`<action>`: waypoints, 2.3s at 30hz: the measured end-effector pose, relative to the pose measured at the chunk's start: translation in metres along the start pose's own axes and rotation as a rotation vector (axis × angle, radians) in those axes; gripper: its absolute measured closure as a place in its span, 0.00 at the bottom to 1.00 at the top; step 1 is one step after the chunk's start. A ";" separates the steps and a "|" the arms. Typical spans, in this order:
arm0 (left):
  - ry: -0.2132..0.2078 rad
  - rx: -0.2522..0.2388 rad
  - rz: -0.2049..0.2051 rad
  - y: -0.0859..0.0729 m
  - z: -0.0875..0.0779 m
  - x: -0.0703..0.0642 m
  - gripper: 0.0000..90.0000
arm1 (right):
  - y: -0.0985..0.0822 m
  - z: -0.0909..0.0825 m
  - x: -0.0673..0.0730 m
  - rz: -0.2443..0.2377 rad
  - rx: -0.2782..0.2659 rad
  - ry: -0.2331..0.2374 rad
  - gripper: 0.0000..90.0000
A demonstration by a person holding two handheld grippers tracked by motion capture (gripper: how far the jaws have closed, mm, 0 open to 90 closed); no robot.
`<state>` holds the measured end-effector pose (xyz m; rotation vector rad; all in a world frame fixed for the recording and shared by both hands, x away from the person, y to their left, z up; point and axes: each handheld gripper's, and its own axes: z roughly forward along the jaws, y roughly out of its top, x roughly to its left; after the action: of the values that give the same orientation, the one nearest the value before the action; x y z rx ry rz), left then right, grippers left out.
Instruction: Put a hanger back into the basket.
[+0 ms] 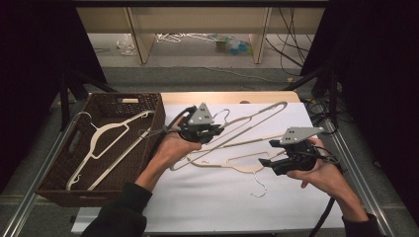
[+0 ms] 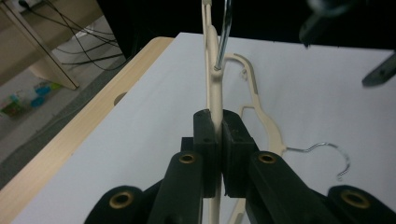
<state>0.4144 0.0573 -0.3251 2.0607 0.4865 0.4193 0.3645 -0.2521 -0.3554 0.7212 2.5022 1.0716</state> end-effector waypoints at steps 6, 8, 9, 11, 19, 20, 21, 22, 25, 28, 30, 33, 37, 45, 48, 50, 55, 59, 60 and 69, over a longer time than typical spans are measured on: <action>0.019 -0.043 -0.150 0.014 -0.050 0.019 0.95 | -0.011 0.011 0.008 -0.006 0.018 0.034 0.33; 0.025 -0.060 -0.165 0.019 -0.068 0.022 0.95 | -0.014 0.015 0.011 -0.007 0.020 0.034 0.33; 0.024 -0.067 -0.169 0.022 -0.076 0.023 0.95 | -0.015 0.016 0.012 -0.004 0.038 0.045 0.32; 0.023 -0.076 -0.179 0.025 -0.092 0.024 0.95 | -0.017 0.020 0.015 0.000 0.046 0.053 0.32; 0.101 -0.077 -0.186 0.021 -0.146 0.039 0.95 | -0.026 0.030 0.023 0.005 0.065 0.076 0.30; 0.119 -0.070 -0.190 0.018 -0.152 0.044 0.95 | -0.028 0.032 0.023 0.001 0.055 0.070 0.29; 0.129 -0.065 -0.190 0.016 -0.156 0.047 0.95 | -0.029 0.032 0.024 0.003 0.072 0.076 0.28; 0.151 -0.063 -0.189 0.011 -0.161 0.052 0.95 | -0.030 0.034 0.024 0.005 0.067 0.070 0.27; 0.189 -0.055 -0.212 -0.001 -0.172 0.063 0.95 | -0.033 0.035 0.025 0.013 0.077 0.070 0.27; 0.222 -0.040 -0.224 -0.015 -0.182 0.074 0.95 | -0.035 0.035 0.024 0.009 0.067 0.065 0.28; 0.238 -0.038 -0.215 -0.023 -0.187 0.081 0.95 | -0.036 0.034 0.024 0.017 0.085 0.077 0.28; 0.254 -0.020 -0.218 -0.036 -0.195 0.089 0.95 | -0.039 0.036 0.024 0.029 0.067 0.062 0.28; 0.288 0.025 -0.236 -0.050 -0.204 0.095 0.95 | -0.041 0.036 0.023 0.029 0.078 0.072 0.28; 0.318 0.092 -0.219 -0.078 -0.215 0.109 0.95 | -0.045 0.040 0.027 0.035 0.068 0.076 0.29; 0.335 0.106 -0.228 -0.090 -0.219 0.112 0.95 | -0.045 0.040 0.028 0.028 0.065 0.077 0.29; 0.341 0.118 -0.229 -0.098 -0.221 0.113 0.95 | -0.045 0.039 0.026 0.026 0.074 0.082 0.29; 0.341 0.127 -0.258 -0.116 -0.226 0.116 0.95 | -0.047 0.039 0.027 0.037 0.059 0.072 0.29; 0.343 0.162 -0.239 -0.125 -0.229 0.117 0.95 | -0.047 0.040 0.027 0.024 0.076 0.087 0.29; 0.351 0.151 -0.262 -0.126 -0.228 0.116 0.95 | -0.048 0.040 0.027 0.027 0.079 0.087 0.29; 0.372 0.191 -0.295 -0.144 -0.223 0.121 0.95 | -0.050 0.042 0.028 0.026 0.069 0.079 0.29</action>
<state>0.3876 0.3477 -0.3271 2.0522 1.0746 0.5984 0.3457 -0.2411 -0.4229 0.7458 2.6146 1.0466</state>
